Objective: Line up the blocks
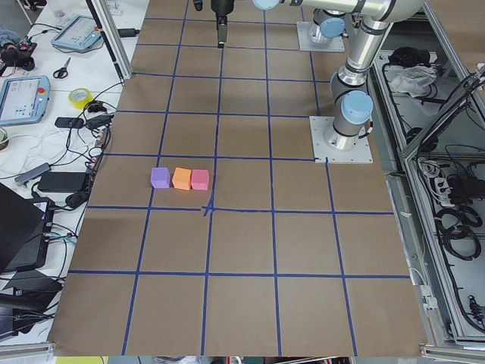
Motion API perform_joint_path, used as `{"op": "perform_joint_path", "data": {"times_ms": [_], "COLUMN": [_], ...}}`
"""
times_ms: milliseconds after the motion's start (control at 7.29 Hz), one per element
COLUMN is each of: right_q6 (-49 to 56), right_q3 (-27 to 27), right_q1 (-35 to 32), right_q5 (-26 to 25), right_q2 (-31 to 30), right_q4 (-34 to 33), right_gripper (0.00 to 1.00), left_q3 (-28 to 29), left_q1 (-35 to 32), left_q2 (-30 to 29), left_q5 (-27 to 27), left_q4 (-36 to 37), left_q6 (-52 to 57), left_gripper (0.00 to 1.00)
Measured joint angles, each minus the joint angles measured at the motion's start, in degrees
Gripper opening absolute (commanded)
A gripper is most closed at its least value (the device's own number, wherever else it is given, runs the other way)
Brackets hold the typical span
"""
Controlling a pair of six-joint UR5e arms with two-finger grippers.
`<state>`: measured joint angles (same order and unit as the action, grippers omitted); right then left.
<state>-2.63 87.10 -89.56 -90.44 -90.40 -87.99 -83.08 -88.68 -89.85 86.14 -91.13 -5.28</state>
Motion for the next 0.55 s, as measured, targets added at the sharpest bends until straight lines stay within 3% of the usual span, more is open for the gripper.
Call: {"op": "perform_joint_path", "data": {"times_ms": [549], "right_q6": [0.0], "right_q3": [0.0], "right_q1": [0.0], "right_q5": [0.0], "right_q2": [0.0], "right_q4": [-0.1], "right_gripper": [1.0], "left_q3": [-0.2], "left_q1": [0.3], "left_q2": [0.6], "left_q5": [1.8], "left_q4": [0.0], "left_q6": [0.6], "left_gripper": [1.0]}}
